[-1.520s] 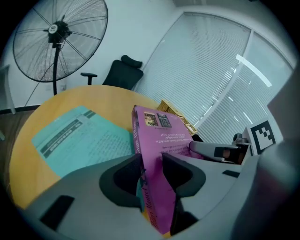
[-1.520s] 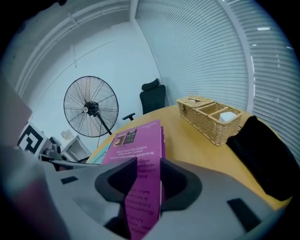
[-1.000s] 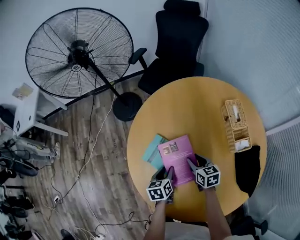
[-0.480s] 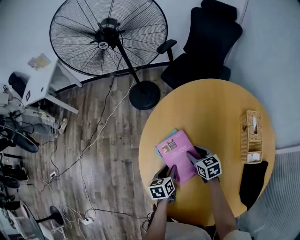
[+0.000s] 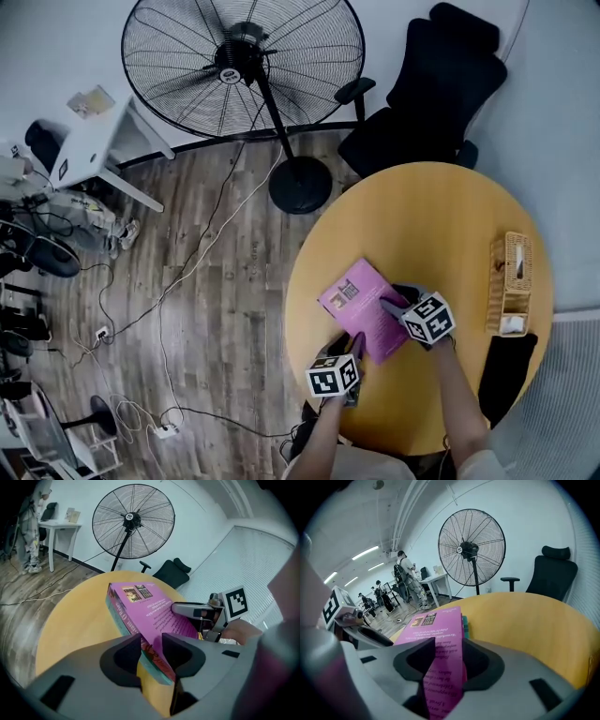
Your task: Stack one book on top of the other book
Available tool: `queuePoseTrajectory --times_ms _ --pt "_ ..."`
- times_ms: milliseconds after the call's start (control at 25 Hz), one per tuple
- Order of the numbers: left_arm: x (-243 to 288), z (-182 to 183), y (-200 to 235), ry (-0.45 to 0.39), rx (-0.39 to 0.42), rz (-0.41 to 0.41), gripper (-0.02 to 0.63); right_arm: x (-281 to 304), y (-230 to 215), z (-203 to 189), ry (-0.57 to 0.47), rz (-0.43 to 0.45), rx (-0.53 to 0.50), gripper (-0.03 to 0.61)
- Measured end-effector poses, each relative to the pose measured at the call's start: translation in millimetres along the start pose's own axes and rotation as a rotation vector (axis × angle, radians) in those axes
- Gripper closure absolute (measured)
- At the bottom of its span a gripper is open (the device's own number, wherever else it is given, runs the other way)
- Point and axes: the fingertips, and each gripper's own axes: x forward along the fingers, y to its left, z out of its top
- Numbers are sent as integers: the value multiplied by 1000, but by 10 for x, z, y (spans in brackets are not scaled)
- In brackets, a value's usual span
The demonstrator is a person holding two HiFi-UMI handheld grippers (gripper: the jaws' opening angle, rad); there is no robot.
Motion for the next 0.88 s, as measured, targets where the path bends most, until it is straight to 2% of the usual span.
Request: queuePoseTrajectory --times_ms 280,360,680,880 --pt "93 -6 42 23 18 -16 460 40 -82 -108 -6 -13 37 391" --pt "94 -7 63 24 23 -20 479 54 -87 -134 -16 -9 51 391" --pt "106 -9 29 40 40 -39 479 68 -116 -99 5 1 8 387" --pt "17 34 17 49 65 -69 459 -29 -158 -20 -28 -41 26 368"
